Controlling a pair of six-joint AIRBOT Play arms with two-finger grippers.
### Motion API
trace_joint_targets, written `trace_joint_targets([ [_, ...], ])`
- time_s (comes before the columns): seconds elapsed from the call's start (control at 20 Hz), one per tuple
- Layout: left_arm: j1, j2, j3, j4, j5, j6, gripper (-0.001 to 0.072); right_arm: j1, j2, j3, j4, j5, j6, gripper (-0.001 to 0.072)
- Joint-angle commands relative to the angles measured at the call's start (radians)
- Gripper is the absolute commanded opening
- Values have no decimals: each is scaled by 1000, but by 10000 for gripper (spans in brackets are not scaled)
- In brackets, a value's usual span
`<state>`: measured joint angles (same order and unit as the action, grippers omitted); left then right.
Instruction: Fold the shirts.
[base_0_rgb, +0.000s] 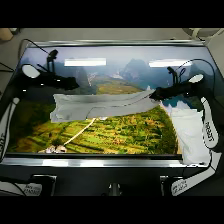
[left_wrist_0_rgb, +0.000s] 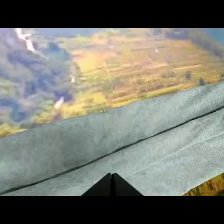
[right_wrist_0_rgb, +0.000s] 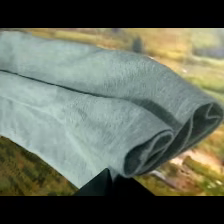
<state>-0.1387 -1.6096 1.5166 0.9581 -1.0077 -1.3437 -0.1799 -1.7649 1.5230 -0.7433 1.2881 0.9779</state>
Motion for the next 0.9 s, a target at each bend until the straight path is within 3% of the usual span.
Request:
trace_joint_targets([
  [0.0, -156, -97, 1, 1, 117, -89, 22, 4, 173, 1, 18, 65, -1, 16],
  [0.15, -273, -197, 1, -58, 171, -154, 22, 4, 313, 0, 18, 124, 59, 16],
  [0.4, -417, -306, 1, -420, 350, -153, 21, 4, 456, 0, 18, 191, 151, 17],
  [0.55, -482, -355, 1, -552, 355, -152, 21, 4, 521, 0, 18, 180, 163, 17],
  [0.65, -509, -370, 1, -597, 400, -139, 21, 4, 543, 0, 19, 151, 164, 17],
  [0.85, -462, -332, 8, -621, 368, 4, 16, 16, 525, 0, 18, 121, 163, 16],
])
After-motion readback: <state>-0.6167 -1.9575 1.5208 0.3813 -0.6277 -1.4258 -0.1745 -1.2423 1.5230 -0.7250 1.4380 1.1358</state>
